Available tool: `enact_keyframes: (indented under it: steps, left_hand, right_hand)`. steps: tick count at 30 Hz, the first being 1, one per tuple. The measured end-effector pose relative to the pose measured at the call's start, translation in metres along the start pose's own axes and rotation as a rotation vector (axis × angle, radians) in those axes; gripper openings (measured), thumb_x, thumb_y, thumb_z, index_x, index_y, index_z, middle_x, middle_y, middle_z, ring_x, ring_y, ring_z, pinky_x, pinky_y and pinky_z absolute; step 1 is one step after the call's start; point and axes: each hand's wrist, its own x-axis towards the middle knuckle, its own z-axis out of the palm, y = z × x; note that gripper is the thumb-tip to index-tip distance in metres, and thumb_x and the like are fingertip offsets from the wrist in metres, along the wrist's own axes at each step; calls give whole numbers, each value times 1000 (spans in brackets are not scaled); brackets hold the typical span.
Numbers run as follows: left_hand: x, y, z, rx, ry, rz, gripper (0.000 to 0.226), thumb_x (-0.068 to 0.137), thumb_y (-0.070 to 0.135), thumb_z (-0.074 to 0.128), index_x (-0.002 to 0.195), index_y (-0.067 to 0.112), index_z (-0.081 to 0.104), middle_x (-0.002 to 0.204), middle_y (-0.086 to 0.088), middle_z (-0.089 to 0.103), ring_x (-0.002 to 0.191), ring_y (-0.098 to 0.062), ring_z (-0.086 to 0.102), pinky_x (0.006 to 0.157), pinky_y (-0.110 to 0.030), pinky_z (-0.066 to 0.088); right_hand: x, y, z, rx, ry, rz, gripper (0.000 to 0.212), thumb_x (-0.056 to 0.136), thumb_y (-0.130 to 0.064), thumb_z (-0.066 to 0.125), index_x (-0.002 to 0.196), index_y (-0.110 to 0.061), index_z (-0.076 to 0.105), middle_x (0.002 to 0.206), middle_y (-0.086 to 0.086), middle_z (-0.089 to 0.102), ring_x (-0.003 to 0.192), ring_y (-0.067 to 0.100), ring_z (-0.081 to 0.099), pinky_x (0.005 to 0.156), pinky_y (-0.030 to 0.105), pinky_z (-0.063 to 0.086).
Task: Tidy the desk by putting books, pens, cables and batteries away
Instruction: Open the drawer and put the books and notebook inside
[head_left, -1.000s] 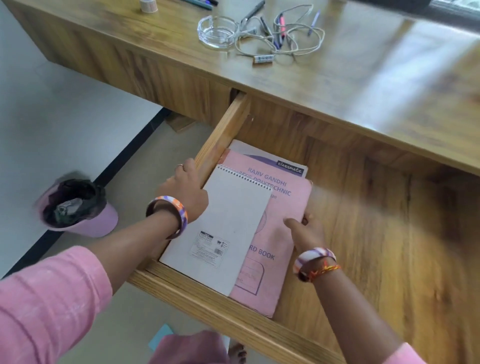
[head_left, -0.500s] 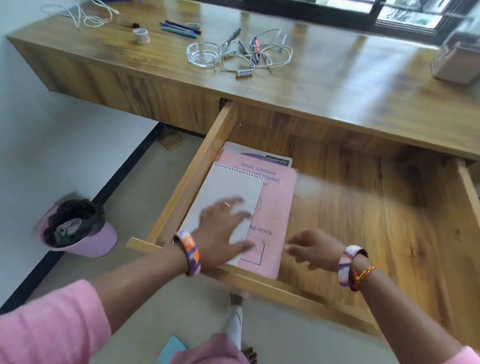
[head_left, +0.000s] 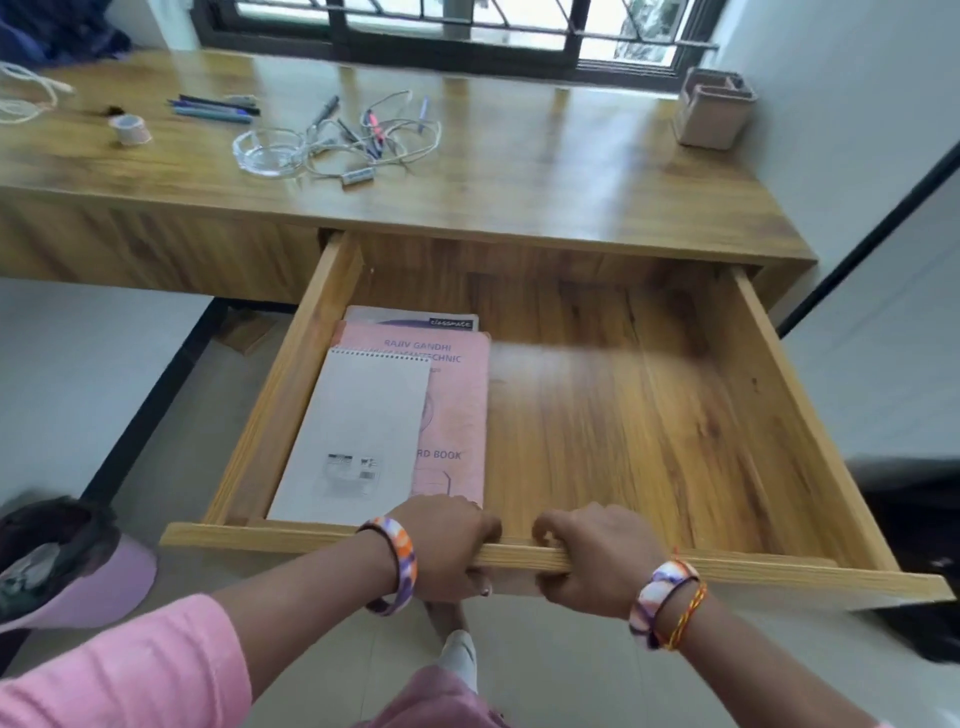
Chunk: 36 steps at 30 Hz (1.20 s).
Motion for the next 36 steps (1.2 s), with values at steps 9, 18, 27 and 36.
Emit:
enact_keyframes:
  steps: [9, 18, 27, 36]
  left_hand:
    - [37, -26, -23, -42, 12, -28, 32, 78, 42, 58, 107, 27, 55, 102, -1, 61, 94, -23, 58, 76, -30, 46]
    - [99, -71, -64, -63, 103, -74, 29, 70, 40, 54, 97, 29, 60, 90, 4, 64, 84, -18, 60, 70, -29, 51]
    - [162, -120, -110, 16, 428, -49, 106, 59, 87, 16, 147, 28, 14, 154, -1, -19, 143, -19, -2, 116, -36, 5]
    - [219, -157, -141, 165, 709, -141, 108, 59, 85, 31, 124, 2, 56, 134, -15, 52, 132, -24, 34, 104, -45, 19]
  right_hand:
    - [44, 25, -10, 17, 121, -45, 39, 74, -45, 56, 108, -27, 64, 88, 0, 69, 79, 22, 61, 59, 20, 33]
    - [120, 63, -39, -8, 166, -8, 39, 70, -42, 57, 106, -29, 65, 89, 2, 68, 82, 25, 61, 63, 24, 38]
    - [207, 108, -61, -93, 374, -37, 90, 57, -62, 36, 139, -24, 37, 138, 6, 45, 127, 26, 42, 99, 38, 38]
    - [274, 136, -85, -82, 483, 80, 120, 50, -80, 43, 143, -6, 26, 148, 12, 34, 138, 24, 20, 109, 41, 13]
